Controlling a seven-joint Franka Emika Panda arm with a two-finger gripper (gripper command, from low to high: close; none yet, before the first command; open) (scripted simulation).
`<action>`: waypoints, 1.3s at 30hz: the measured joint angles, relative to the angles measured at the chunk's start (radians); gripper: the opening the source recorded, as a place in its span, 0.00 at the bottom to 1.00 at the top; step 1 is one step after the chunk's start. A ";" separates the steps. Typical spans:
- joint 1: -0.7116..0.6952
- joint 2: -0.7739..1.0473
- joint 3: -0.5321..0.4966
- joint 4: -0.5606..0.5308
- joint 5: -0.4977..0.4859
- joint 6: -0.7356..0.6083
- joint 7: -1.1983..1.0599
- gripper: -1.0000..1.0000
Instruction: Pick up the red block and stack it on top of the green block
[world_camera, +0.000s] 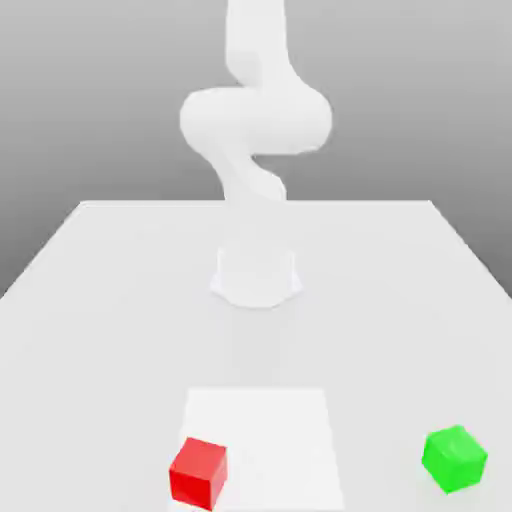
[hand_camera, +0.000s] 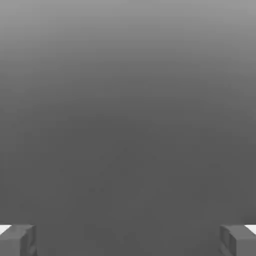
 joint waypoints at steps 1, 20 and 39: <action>-0.005 0.039 0.000 -0.007 -0.001 0.015 0.008 0.50; -0.081 0.731 -0.026 -0.133 -0.003 0.282 0.129 0.50; -0.097 1.031 -0.025 -0.148 0.024 0.452 0.142 0.00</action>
